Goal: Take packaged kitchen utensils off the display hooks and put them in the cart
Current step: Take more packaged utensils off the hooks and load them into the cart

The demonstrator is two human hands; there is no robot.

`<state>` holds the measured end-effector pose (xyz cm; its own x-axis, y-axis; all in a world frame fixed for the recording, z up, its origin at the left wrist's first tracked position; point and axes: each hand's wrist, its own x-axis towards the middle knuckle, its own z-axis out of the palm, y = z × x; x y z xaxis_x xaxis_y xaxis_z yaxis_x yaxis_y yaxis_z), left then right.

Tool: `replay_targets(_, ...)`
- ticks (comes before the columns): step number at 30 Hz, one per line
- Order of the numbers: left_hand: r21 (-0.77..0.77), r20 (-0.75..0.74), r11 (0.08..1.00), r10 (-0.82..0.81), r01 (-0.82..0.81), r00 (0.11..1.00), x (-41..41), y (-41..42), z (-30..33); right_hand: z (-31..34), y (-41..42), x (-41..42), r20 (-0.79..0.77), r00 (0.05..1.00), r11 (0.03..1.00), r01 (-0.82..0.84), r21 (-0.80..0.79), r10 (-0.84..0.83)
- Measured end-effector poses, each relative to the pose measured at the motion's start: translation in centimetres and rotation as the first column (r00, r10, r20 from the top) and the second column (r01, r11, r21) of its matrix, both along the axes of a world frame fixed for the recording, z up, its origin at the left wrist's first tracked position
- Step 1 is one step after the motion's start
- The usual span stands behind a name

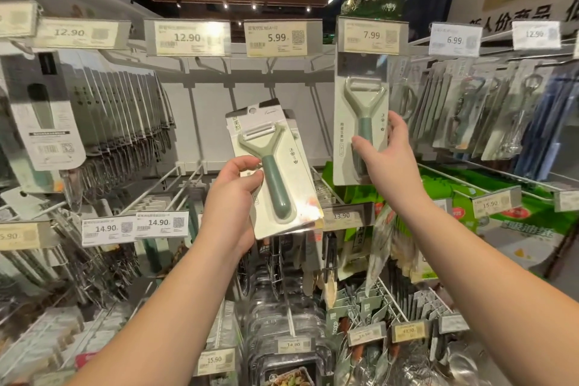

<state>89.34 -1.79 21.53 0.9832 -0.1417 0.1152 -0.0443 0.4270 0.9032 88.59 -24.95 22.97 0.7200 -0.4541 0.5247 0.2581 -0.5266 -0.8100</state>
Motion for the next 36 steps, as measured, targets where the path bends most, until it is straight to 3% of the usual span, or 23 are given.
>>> replay_targets(15,-0.014,-0.004,0.999,0.039,-0.039,0.999,0.6,-2.4,0.3,0.8,-1.8,5.4,-0.182,0.974,0.979,0.102,-0.175,-0.134)
replay_targets(36,-0.003,-0.017,0.995,0.097,-0.097,0.995,1.0,-2.5,-0.3,0.8,-2.3,8.8,-0.239,0.969,0.991,0.026,-0.128,-0.057)
